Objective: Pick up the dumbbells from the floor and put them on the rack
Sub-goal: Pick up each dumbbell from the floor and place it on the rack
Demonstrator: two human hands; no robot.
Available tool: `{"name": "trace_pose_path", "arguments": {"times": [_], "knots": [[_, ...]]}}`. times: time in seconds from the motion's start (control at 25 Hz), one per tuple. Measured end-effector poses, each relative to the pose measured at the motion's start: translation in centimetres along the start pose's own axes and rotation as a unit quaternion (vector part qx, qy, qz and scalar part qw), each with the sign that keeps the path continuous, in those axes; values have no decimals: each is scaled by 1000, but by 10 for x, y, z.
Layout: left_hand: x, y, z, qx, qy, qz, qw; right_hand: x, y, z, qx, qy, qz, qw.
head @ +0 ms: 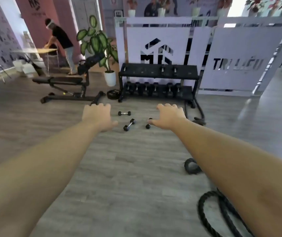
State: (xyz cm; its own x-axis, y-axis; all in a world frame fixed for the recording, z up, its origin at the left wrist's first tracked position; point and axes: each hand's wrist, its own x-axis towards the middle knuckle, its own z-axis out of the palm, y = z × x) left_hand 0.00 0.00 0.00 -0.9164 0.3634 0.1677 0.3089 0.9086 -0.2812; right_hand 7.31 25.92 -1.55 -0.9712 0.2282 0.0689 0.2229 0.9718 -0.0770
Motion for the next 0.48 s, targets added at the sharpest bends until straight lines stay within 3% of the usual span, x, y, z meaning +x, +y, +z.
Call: {"name": "trace_pose_path", "arguments": {"times": [0.48], "knots": [[196, -56, 117, -65, -75, 2, 995, 230, -73, 75, -37, -88, -21, 995]]}}
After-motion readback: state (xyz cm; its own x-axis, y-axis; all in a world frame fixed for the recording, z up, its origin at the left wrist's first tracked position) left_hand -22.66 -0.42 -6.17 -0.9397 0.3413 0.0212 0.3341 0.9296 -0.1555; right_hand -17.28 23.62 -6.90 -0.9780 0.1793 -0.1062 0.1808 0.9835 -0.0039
